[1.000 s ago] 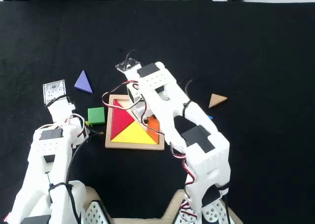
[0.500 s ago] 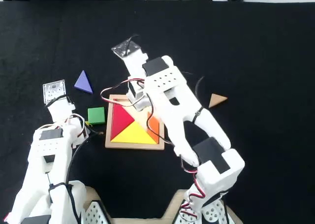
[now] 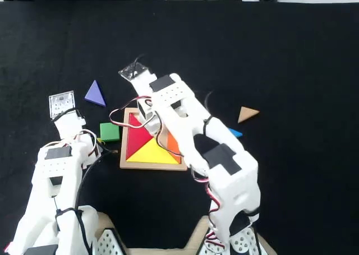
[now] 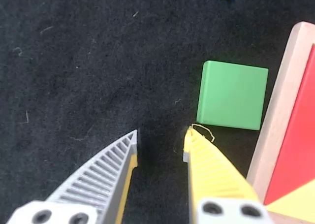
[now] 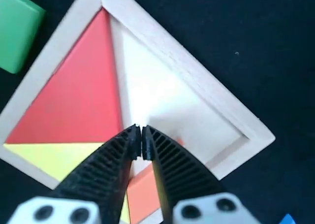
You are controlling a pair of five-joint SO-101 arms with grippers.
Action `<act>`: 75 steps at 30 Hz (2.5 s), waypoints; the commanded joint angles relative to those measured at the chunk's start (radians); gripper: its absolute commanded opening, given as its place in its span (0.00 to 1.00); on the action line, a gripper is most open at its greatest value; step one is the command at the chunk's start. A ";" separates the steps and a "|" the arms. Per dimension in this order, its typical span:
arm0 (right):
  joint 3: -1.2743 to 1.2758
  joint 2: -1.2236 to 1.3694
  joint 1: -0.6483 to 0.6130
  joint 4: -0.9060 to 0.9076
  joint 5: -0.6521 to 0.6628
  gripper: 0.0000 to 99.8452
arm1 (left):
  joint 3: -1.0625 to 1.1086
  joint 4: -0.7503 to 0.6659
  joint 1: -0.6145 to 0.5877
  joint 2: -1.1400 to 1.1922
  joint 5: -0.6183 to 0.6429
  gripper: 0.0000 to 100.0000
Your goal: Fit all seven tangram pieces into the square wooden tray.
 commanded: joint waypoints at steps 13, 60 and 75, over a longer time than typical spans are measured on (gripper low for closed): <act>-0.001 -0.012 -0.055 -0.005 0.011 0.01 | -0.045 -0.015 0.013 0.003 0.006 0.16; 0.027 -0.110 0.029 -0.021 0.018 0.01 | -0.045 -0.014 0.015 0.003 0.006 0.16; 0.028 -0.105 0.028 -0.020 0.018 0.01 | -0.045 -0.014 0.015 0.003 0.006 0.16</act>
